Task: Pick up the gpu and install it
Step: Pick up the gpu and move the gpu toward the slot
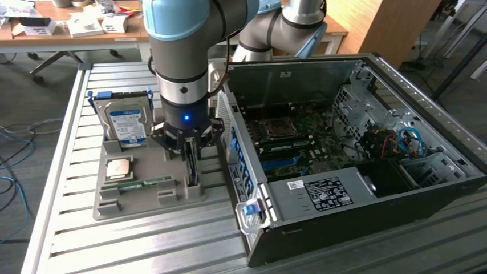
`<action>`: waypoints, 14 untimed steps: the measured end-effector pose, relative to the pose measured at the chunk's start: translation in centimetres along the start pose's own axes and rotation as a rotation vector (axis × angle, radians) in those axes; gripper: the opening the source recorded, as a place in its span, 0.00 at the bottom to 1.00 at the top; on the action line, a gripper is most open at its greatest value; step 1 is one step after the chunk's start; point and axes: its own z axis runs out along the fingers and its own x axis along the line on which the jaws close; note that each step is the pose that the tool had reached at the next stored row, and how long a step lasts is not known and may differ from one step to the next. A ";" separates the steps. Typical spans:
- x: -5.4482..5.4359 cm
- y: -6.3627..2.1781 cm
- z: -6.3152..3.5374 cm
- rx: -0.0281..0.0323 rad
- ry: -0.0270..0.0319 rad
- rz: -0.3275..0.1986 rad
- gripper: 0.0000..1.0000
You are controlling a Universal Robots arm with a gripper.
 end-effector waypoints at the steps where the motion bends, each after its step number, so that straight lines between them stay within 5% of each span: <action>1: 0.0 0.00 0.00 0.0000 0.0000 0.000 0.38; 14: 0.0 0.00 -0.01 0.0002 0.0002 0.000 0.37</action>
